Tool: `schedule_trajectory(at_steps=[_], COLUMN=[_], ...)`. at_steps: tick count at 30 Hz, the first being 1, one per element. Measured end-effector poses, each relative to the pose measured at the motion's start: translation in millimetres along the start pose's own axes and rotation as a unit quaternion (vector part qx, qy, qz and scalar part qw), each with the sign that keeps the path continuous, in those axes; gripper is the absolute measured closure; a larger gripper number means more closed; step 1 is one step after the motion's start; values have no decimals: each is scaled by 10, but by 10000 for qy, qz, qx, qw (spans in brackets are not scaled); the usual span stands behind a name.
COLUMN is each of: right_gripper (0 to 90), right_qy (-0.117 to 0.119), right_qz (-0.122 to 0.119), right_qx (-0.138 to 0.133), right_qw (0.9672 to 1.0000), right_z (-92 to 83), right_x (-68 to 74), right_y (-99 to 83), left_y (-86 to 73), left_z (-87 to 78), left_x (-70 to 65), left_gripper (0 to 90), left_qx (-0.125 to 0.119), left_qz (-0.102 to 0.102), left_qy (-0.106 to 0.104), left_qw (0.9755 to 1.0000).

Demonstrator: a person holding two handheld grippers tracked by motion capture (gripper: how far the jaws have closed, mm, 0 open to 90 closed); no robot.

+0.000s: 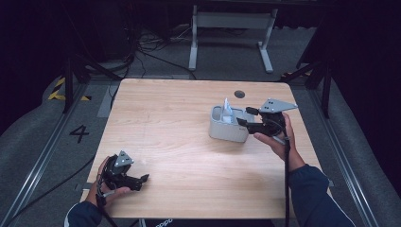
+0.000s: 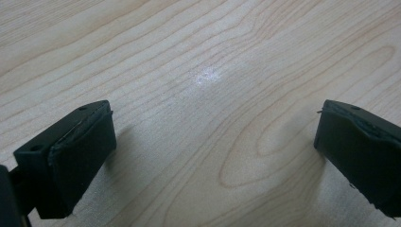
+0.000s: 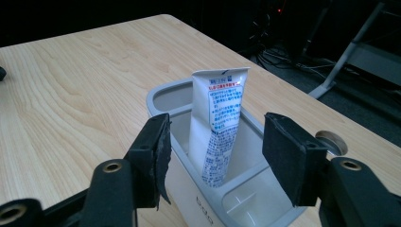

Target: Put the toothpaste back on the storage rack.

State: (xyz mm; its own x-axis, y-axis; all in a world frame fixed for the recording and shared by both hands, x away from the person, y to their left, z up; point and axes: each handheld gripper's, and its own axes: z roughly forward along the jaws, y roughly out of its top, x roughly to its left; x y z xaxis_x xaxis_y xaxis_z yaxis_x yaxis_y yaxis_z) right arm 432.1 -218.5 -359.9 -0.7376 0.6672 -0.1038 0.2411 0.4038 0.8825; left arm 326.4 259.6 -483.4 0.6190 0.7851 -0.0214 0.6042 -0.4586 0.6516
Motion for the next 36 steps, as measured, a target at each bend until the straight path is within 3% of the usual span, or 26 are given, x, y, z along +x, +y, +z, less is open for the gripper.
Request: schedule_trajectory(at_steps=[22, 36], right_gripper=[388, 384], right_qy=[-139, -215], right_qz=[-343, -393], right_qx=[365, 525], right_qw=[9986, 9976], right_z=[-300, -426], right_x=[30, 28], right_y=[-131, -335], left_y=[0, 0], left_z=[0, 0], left_x=[0, -1], left_gripper=[2, 2], left_qx=[-2, -2], left_qz=[-1, -9], left_qy=[3, 0], left_qw=[10000, 10000])
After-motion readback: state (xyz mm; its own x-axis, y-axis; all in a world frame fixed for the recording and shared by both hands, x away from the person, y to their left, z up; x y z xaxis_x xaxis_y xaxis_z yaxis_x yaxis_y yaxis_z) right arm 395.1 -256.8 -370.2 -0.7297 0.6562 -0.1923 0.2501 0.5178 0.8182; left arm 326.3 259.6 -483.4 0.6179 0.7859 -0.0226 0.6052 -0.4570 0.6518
